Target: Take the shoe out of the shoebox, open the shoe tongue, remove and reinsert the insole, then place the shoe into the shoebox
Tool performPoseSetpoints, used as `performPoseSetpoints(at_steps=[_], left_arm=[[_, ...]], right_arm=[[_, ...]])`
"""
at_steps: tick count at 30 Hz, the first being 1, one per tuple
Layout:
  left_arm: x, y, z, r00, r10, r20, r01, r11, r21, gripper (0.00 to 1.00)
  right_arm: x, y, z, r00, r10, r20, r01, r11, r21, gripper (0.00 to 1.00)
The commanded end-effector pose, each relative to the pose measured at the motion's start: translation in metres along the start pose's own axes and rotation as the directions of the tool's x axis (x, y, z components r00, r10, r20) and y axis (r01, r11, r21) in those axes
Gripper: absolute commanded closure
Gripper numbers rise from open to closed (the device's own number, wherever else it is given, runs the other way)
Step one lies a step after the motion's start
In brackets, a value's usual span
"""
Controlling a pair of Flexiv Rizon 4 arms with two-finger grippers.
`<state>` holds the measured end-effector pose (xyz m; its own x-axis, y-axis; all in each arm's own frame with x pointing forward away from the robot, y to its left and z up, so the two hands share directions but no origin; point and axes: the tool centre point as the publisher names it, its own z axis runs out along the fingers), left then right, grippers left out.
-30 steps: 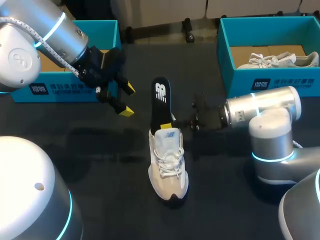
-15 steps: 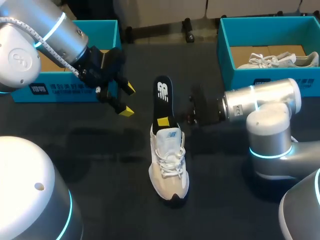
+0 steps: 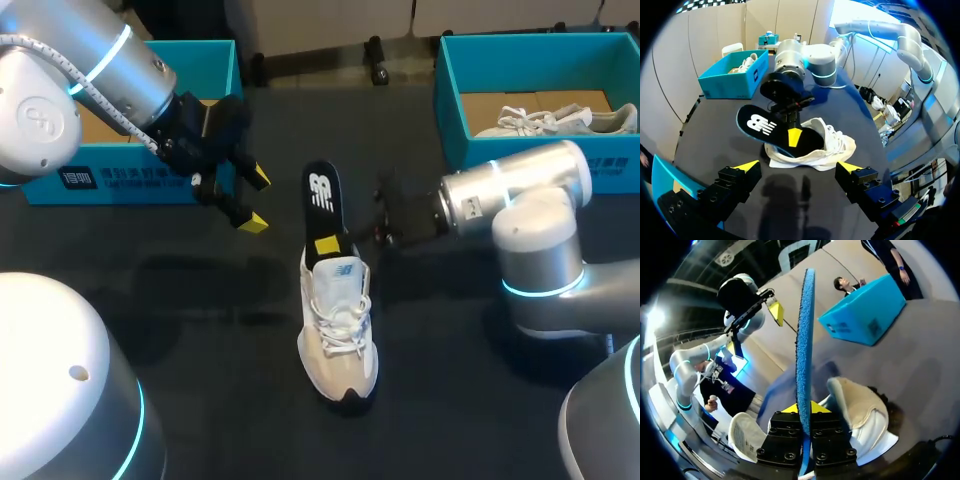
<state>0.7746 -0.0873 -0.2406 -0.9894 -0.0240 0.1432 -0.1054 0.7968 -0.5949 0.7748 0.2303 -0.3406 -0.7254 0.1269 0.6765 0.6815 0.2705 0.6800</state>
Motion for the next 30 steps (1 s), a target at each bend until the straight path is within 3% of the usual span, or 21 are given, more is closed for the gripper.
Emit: performPoseSetpoints(at_steps=[1, 7, 12, 13, 14, 17, 20, 23, 30], left_arm=[[0.0, 0.0, 0.0, 1.0, 0.0, 0.0, 0.0, 1.0, -0.002, 0.0], [0.0, 0.0, 0.0, 1.0, 0.0, 0.0, 0.0, 1.0, -0.002, 0.0], [0.0, 0.0, 0.0, 1.0, 0.0, 0.0, 0.0, 1.0, -0.002, 0.0], [0.0, 0.0, 0.0, 1.0, 0.0, 0.0, 0.0, 1.0, -0.002, 0.0], [0.0, 0.0, 0.0, 1.0, 0.0, 0.0, 0.0, 1.0, -0.002, 0.0], [0.0, 0.0, 0.0, 1.0, 0.0, 0.0, 0.0, 1.0, -0.002, 0.0], [0.0, 0.0, 0.0, 1.0, 0.0, 0.0, 0.0, 1.0, -0.002, 0.0], [0.0, 0.0, 0.0, 1.0, 0.0, 0.0, 0.0, 1.0, -0.002, 0.0], [0.0, 0.0, 0.0, 1.0, 0.0, 0.0, 0.0, 1.0, -0.002, 0.0]], right_arm=[[0.004, -0.01, 0.005, 1.0, 0.029, 0.0, -0.029, 1.0, 0.003, 1.0], [0.009, -0.025, 0.008, 0.998, 0.065, 0.002, -0.065, 0.998, -0.005, 1.0], [0.012, -0.022, 0.005, 0.998, 0.058, 0.021, -0.058, 0.998, -0.016, 1.0], [0.013, -0.02, 0.005, 0.998, 0.055, 0.025, -0.055, 0.998, -0.015, 0.91], [0.013, -0.018, 0.004, 0.998, 0.05, 0.031, -0.05, 0.999, -0.012, 0.76], [0.011, -0.015, 0.002, 0.999, 0.039, 0.037, -0.039, 0.999, -0.007, 0.7], [0.012, -0.008, 0.002, 0.999, 0.024, 0.047, -0.024, 1.0, 0.001, 0.69], [0.013, -0.003, 0.0, 0.998, 0.004, 0.063, -0.004, 1.0, -0.005, 0.79], [0.004, 0.008, -0.003, 0.997, -0.031, 0.072, 0.033, 0.999, -0.02, 0.86]])
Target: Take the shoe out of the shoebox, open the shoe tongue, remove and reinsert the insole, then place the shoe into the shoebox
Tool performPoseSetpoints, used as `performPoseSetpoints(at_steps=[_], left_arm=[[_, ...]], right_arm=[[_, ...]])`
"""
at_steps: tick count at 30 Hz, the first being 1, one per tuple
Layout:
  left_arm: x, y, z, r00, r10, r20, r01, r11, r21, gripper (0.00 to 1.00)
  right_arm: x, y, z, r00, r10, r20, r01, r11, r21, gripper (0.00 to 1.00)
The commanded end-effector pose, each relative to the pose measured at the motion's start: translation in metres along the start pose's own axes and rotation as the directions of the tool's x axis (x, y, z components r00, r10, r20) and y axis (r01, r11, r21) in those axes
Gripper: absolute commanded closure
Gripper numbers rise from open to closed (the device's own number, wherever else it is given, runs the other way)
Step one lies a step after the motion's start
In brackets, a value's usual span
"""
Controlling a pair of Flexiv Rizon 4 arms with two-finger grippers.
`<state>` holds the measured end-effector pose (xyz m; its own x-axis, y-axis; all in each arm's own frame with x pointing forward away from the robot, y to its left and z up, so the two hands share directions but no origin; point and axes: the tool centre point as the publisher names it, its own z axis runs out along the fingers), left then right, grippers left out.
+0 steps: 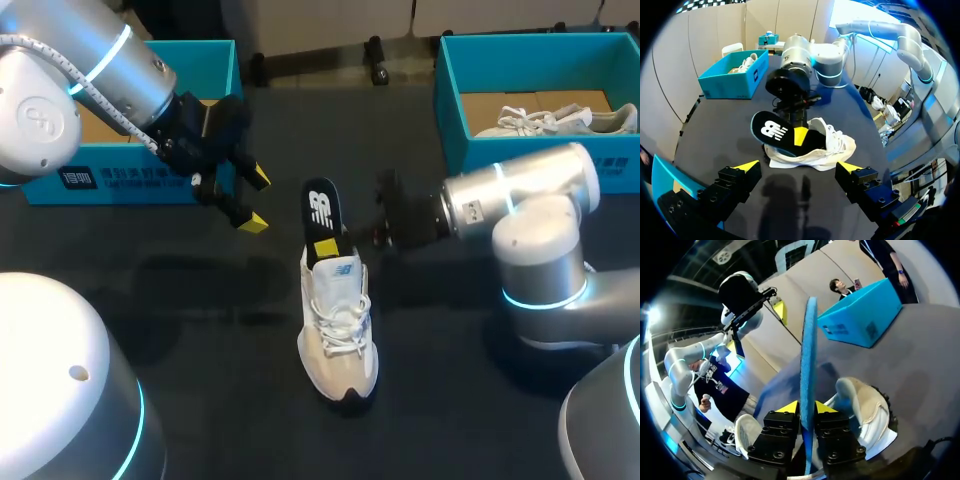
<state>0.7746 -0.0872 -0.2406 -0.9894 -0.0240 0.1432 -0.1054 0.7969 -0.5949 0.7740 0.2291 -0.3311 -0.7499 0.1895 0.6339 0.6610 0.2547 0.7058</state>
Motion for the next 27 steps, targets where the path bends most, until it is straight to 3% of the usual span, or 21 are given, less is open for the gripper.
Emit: performPoseSetpoints(at_steps=[1, 3, 17, 24, 25, 26, 27], left_arm=[[0.0, 0.0, 0.0, 1.0, 0.0, 0.0, 0.0, 1.0, -0.002, 0.0], [0.0, 0.0, 0.0, 1.0, 0.0, 0.0, 0.0, 1.0, -0.002, 0.0], [0.0, 0.0, 0.0, 1.0, 0.0, 0.0, 0.0, 1.0, -0.002, 0.0], [0.0, 0.0, 0.0, 1.0, 0.0, 0.0, 0.0, 1.0, -0.002, 0.0], [0.0, 0.0, 0.0, 1.0, 0.0, 0.0, 0.0, 1.0, -0.002, 0.0], [0.0, 0.0, 0.0, 1.0, 0.0, 0.0, 0.0, 1.0, -0.002, 0.0], [0.0, 0.0, 0.0, 1.0, 0.0, 0.0, 0.0, 1.0, -0.002, 0.0]], right_arm=[[-0.004, 0.002, 0.002, 1.0, -0.003, -0.005, 0.003, 1.0, -0.001, 0.93], [-0.005, 0.002, 0.003, 1.0, -0.001, -0.011, 0.001, 1.0, 0.0, 1.0], [0.0, -0.026, 0.006, 0.995, 0.087, -0.051, -0.086, 0.996, 0.019, 1.0], [0.003, -0.029, 0.009, 0.994, 0.1, -0.049, -0.099, 0.995, 0.007, 1.0], [0.003, -0.027, 0.009, 0.994, 0.097, -0.046, -0.097, 0.995, 0.004, 0.95], [0.004, -0.025, 0.007, 0.995, 0.088, -0.036, -0.088, 0.996, 0.003, 0.72], [0.004, -0.024, 0.005, 0.996, 0.08, -0.027, -0.08, 0.997, 0.001, 0.69]])
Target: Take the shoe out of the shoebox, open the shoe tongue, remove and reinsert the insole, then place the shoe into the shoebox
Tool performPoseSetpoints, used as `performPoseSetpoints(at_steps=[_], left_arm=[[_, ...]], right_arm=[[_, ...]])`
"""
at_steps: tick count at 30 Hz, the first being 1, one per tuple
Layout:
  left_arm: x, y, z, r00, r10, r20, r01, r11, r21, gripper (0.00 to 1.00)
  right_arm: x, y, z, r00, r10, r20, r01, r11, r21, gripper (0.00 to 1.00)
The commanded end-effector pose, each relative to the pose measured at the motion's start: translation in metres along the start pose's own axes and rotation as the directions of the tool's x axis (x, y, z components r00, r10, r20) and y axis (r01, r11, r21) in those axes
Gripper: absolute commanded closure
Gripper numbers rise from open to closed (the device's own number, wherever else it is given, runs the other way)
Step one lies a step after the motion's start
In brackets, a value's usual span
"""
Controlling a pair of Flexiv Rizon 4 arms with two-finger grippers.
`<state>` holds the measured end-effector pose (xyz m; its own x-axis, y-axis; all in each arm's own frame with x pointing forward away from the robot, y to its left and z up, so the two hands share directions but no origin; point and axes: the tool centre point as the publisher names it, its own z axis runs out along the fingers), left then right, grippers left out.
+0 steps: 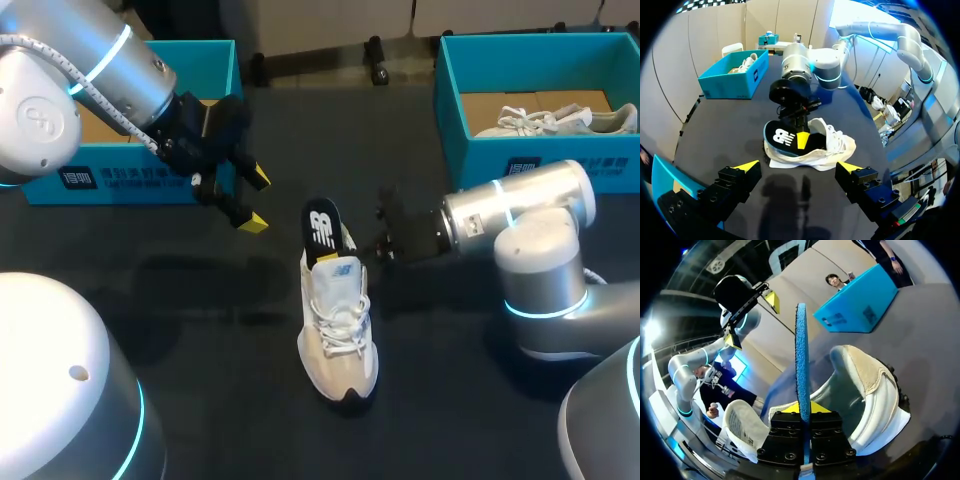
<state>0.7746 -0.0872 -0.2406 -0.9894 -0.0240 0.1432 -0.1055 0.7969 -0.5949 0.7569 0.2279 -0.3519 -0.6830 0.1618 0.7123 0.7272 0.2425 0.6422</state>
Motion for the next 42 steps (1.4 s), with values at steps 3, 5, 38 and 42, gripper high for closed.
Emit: performPoseSetpoints(at_steps=[3, 5, 38, 42], left_arm=[[0.0, 0.0, 0.0, 1.0, 0.0, 0.0, 0.0, 1.0, -0.002, 0.0], [0.0, 0.0, 0.0, 1.0, 0.0, 0.0, 0.0, 1.0, -0.002, 0.0], [0.0, 0.0, 0.0, 1.0, 0.0, 0.0, 0.0, 1.0, -0.002, 0.0], [0.0, 0.0, 0.0, 1.0, 0.0, 0.0, 0.0, 1.0, -0.002, 0.0]], right_arm=[[0.007, 0.009, -0.002, 0.998, -0.039, 0.043, 0.039, 0.999, -0.002, 0.65], [0.008, 0.015, -0.004, 0.997, -0.053, 0.047, 0.054, 0.999, -0.002, 0.65], [0.009, -0.006, 0.008, 0.999, 0.036, -0.003, -0.036, 0.999, 0.039, 0.83], [0.01, 0.002, 0.002, 1.0, 0.016, 0.023, -0.017, 0.999, 0.045, 0.83]])
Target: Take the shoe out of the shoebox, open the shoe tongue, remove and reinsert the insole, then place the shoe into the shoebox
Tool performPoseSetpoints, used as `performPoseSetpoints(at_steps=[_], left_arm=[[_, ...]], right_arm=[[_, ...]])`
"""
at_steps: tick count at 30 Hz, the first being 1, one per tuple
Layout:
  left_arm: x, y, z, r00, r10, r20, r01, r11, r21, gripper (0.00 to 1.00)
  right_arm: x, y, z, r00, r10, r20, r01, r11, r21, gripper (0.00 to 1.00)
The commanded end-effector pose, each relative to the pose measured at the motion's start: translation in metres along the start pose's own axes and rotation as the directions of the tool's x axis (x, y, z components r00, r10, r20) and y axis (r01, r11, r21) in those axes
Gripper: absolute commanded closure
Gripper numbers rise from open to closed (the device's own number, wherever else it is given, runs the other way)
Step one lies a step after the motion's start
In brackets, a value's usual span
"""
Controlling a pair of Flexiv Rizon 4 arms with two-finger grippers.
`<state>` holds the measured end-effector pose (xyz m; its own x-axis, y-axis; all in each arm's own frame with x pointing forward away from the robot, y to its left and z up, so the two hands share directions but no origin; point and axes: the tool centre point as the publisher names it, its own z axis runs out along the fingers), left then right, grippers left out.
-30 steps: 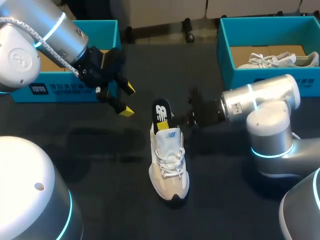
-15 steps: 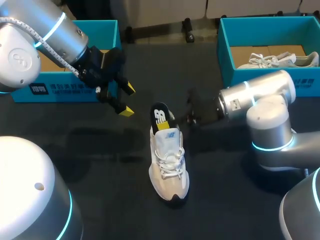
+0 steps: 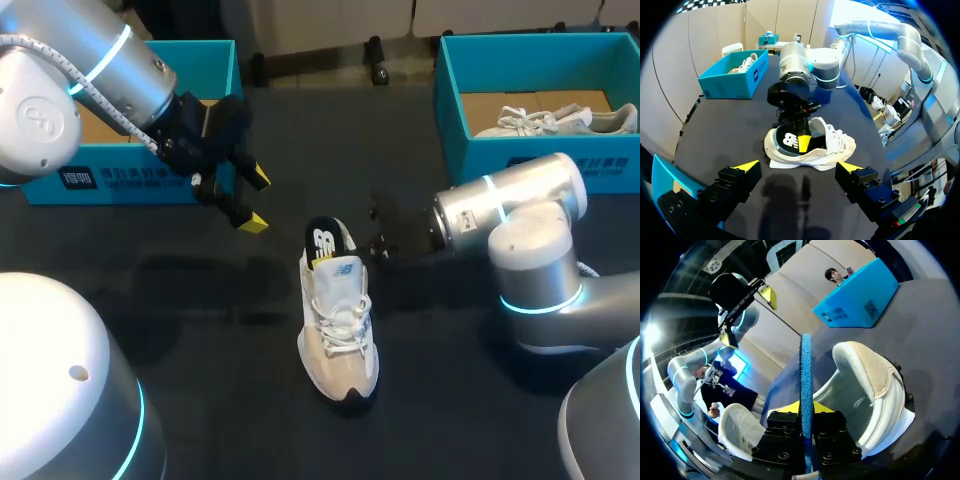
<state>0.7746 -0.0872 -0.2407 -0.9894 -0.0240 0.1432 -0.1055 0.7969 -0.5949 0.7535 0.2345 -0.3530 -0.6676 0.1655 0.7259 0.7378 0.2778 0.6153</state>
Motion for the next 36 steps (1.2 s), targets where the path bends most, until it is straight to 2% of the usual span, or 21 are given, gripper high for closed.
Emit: performPoseSetpoints(at_steps=[1, 13, 16, 18, 31, 36], left_arm=[[0.0, 0.0, 0.0, 1.0, 0.0, 0.0, 0.0, 1.0, -0.002, 0.0], [0.0, 0.0, 0.0, 1.0, 0.0, 0.0, 0.0, 1.0, -0.002, 0.0], [0.0, 0.0, 0.0, 1.0, 0.0, 0.0, 0.0, 1.0, -0.002, 0.0], [0.0, 0.0, 0.0, 1.0, 0.0, 0.0, 0.0, 1.0, -0.002, 0.0], [0.0, 0.0, 0.0, 1.0, 0.0, 0.0, 0.0, 1.0, -0.002, 0.0], [0.0, 0.0, 0.0, 1.0, 0.0, 0.0, 0.0, 1.0, -0.002, 0.0]], right_arm=[[0.008, 0.005, -0.006, 0.999, -0.01, 0.03, 0.01, 1.0, 0.004, 0.83], [0.0, 0.023, -0.017, 0.997, -0.052, 0.054, 0.051, 0.998, 0.022, 0.85], [-0.002, 0.023, -0.017, 0.998, -0.052, 0.047, 0.051, 0.998, 0.026, 0.92], [-0.003, 0.021, -0.015, 0.998, -0.047, 0.044, 0.046, 0.999, 0.028, 1.0], [0.006, -0.013, -0.004, 0.999, 0.032, 0.027, -0.032, 0.999, 0.009, 1.0], [0.01, -0.018, -0.001, 0.999, 0.048, 0.026, -0.047, 0.999, -0.005, 1.0]])
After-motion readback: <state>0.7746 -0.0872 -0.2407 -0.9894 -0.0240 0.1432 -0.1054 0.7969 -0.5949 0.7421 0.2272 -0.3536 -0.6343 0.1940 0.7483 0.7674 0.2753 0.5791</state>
